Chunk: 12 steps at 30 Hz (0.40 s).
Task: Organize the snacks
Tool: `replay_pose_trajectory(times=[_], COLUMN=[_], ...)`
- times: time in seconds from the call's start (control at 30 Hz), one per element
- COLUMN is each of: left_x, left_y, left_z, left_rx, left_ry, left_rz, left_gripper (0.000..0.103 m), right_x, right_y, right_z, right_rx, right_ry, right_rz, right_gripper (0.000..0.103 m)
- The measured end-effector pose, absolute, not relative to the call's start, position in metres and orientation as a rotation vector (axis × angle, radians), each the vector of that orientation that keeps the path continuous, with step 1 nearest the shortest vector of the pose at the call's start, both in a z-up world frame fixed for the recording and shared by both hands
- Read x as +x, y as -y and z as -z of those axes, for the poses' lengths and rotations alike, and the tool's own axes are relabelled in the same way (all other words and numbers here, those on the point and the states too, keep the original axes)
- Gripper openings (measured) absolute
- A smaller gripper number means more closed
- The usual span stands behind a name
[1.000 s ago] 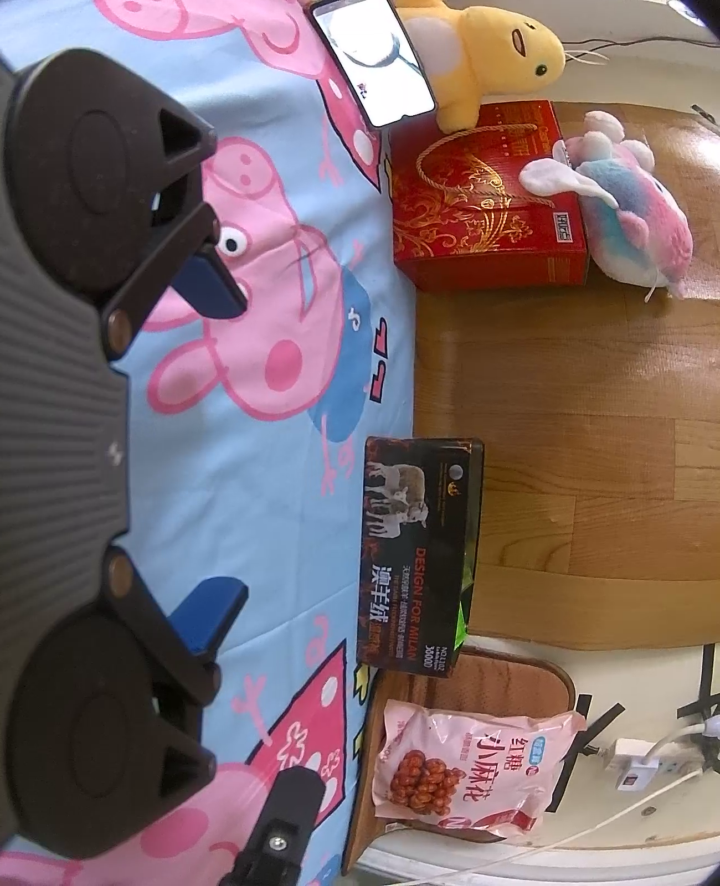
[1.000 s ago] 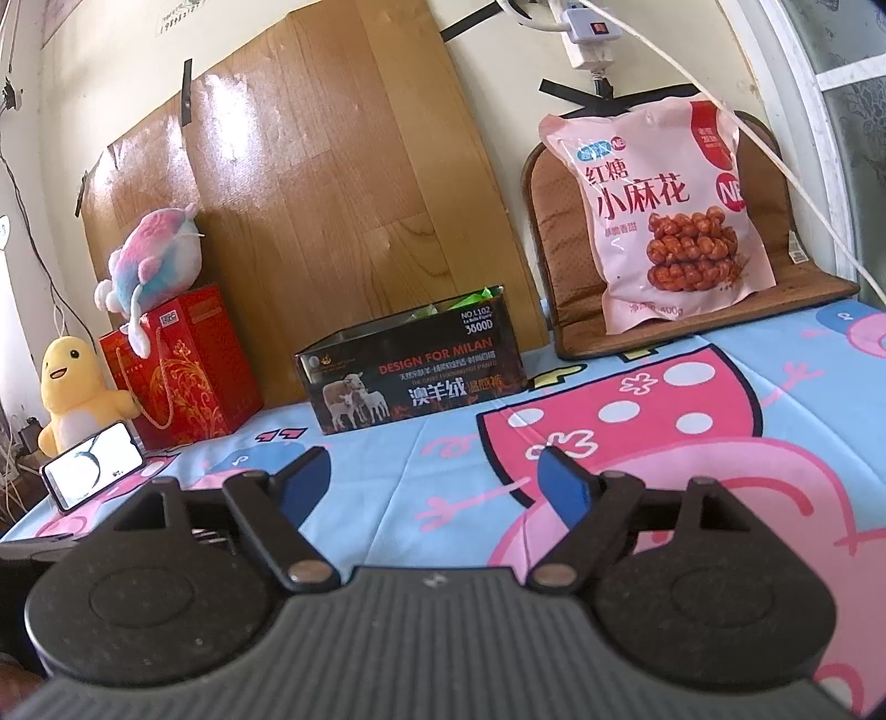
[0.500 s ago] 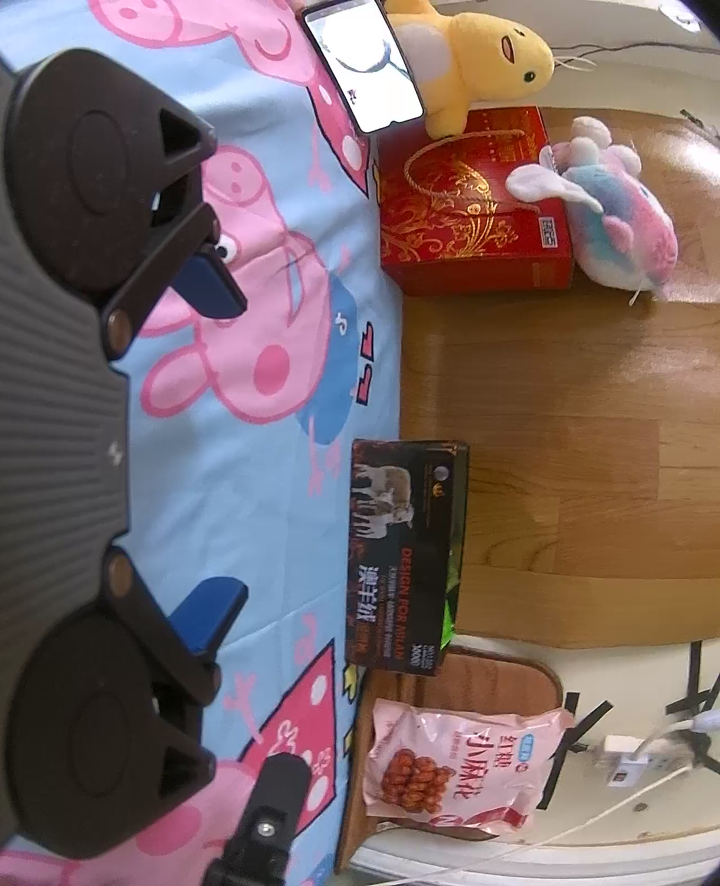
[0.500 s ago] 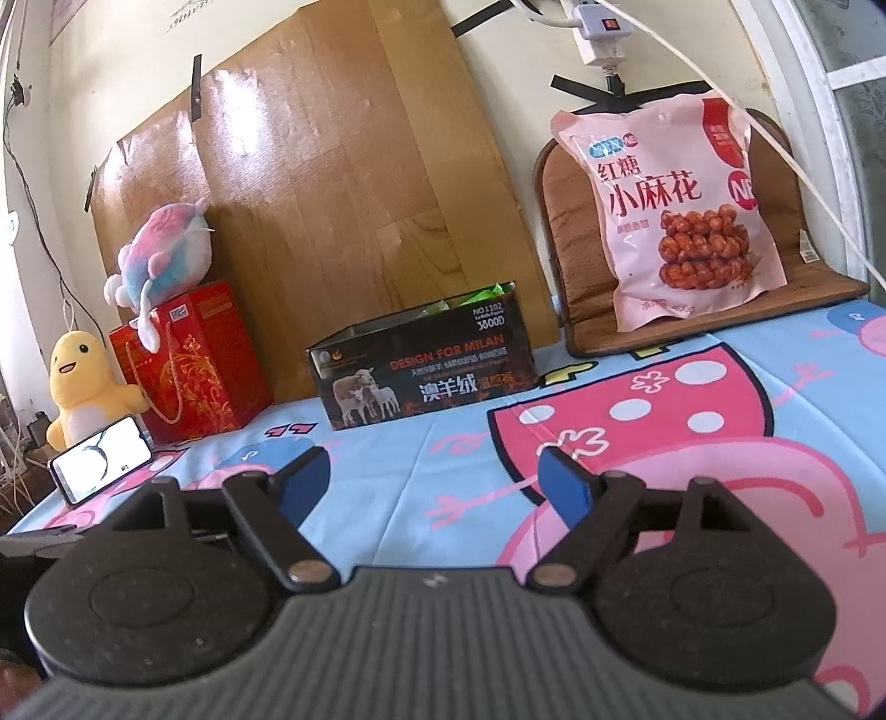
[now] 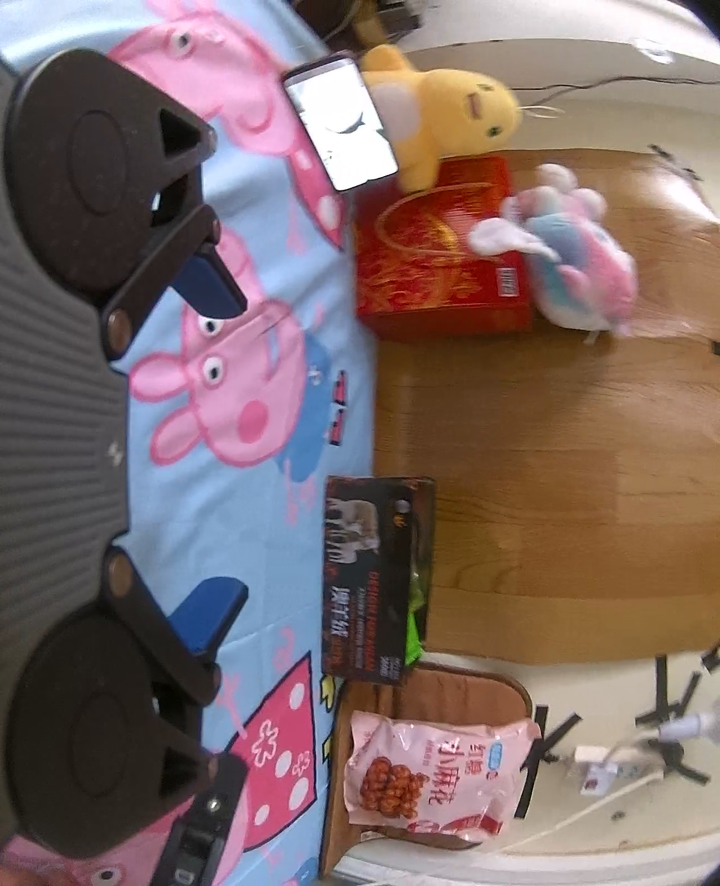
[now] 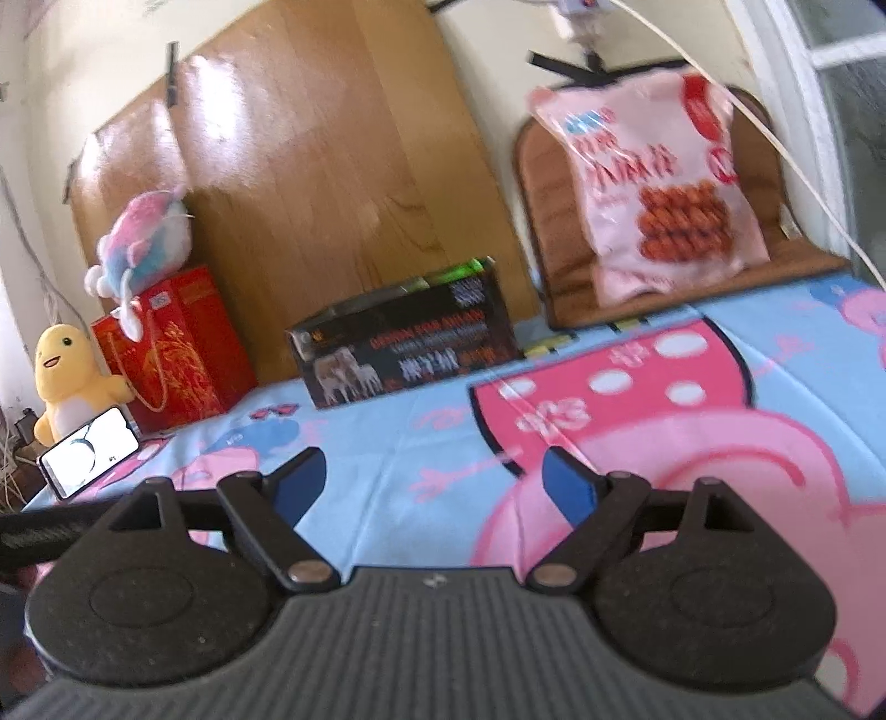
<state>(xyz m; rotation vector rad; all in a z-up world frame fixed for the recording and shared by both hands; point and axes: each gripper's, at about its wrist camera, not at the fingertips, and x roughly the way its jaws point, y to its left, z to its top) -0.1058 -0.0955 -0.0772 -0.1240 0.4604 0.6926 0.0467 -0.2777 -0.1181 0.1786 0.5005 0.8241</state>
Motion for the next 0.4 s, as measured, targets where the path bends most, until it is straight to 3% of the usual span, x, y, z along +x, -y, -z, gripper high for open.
replay_pose_trajectory(times=[0.17, 0.4], left_x=[-0.112, -0.116], left_y=[0.11, 0.125], left_z=[0.068, 0.059], left_rx=[-0.119, -0.104], left_ry=[-0.447, -0.429], left_rz=[-0.676, -0.64], left_gripper=[0.103, 0.103], right_x=[0.043, 0.03], right_y=[0.31, 0.332], right_z=[0.119, 0.099], right_rx=[0.286, 0.324], right_ry=[-0.593, -0.544], right_rz=[-0.808, -0.799], right_gripper=[0.088, 0.091])
